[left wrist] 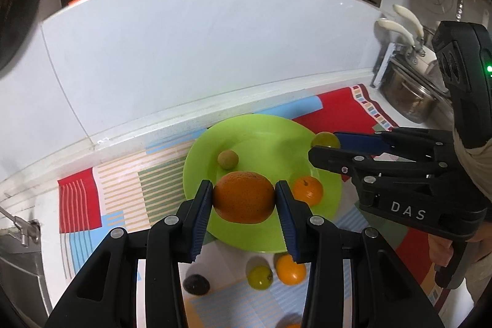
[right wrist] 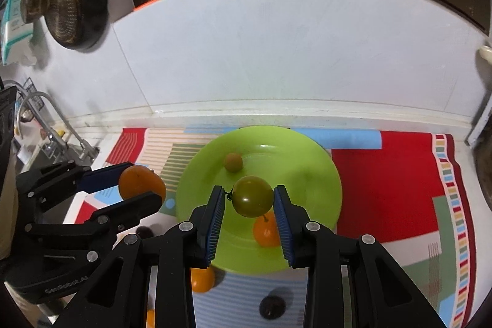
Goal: Organize fruits
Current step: 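Carry both fruits over the green plate and open both grippers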
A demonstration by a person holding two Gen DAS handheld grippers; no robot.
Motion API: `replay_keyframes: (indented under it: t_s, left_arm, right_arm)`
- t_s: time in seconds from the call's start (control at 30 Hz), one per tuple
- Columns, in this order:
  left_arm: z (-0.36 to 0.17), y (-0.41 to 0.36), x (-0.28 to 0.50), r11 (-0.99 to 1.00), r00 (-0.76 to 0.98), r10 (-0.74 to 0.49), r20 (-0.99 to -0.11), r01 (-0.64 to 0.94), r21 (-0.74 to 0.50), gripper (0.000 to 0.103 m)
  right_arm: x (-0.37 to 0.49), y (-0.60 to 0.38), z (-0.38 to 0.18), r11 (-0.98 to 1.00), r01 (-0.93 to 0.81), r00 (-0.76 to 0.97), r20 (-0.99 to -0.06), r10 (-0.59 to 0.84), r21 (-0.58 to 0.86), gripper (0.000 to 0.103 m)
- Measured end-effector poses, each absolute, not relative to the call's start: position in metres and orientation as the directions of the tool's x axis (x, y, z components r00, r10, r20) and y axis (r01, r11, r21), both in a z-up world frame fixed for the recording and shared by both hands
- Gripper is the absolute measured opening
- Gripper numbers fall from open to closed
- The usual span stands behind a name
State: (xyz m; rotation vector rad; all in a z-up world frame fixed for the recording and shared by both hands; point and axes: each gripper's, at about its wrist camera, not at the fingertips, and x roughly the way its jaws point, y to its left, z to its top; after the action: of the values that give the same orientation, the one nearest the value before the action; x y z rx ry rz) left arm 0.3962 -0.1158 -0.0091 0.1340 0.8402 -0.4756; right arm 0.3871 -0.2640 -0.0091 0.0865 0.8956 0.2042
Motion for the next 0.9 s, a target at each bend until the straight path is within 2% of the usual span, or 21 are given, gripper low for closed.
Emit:
replay_keyframes:
  t_s: [0.5, 0.9]
  left_arm:
    - [-0.048, -0.129, 0.447, 0.892, 0.498, -0.319, -0.806, 0.446, -0.076, 0.041]
    - [-0.067, -0.140, 0.463, 0.889, 0.459, -0.289, -0.840, 0.453, -0.058, 0.041]
  right_arm:
    - [0.445, -0.272, -0.051, 0.977, -0.145, 0.536, -0.817, 0.211, 0.158, 0.034]
    - [0.460, -0.273, -0.075, 0.979, -0.137, 0.488, -0.849, 0.200, 0.152, 0.034]
